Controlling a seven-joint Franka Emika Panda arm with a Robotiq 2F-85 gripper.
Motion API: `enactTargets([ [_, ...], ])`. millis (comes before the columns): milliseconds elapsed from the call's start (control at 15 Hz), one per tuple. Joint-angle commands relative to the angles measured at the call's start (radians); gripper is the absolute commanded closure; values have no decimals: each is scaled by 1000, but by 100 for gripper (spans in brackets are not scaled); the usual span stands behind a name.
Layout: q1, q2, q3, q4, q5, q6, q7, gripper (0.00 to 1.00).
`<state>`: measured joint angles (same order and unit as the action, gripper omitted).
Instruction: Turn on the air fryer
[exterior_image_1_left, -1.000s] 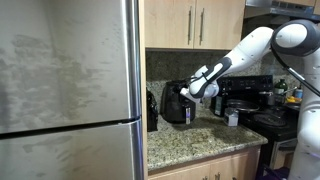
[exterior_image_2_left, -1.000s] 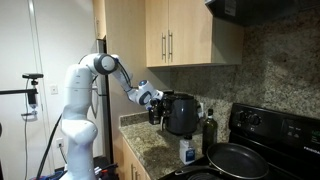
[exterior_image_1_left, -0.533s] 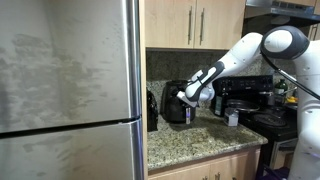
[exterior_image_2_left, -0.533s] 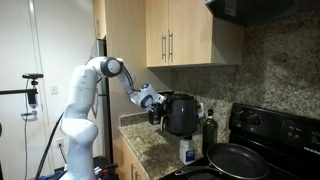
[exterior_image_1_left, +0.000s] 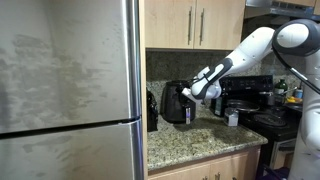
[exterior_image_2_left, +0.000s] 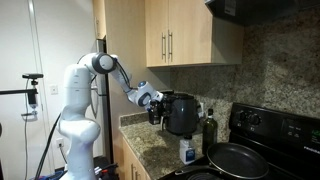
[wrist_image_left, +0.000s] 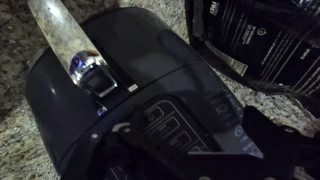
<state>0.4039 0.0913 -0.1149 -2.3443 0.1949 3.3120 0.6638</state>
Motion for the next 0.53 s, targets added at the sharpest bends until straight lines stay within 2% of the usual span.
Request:
enactTargets([
  [0, 0, -25, 1, -8, 0, -3, 0, 0],
  [67, 0, -47, 4, -16, 0, -6, 0, 0],
  [133, -75, -62, 125, -7, 66, -38, -36, 0],
  [267, -86, -49, 177, 19, 103, -66, -19, 0],
  [333, -114, -59, 183, -7, 100, -26, -47, 0],
  [400, -113, -58, 206, -2, 115, -33, -44, 0],
  [467, -58, -57, 157, -1, 81, -36, -3, 0],
])
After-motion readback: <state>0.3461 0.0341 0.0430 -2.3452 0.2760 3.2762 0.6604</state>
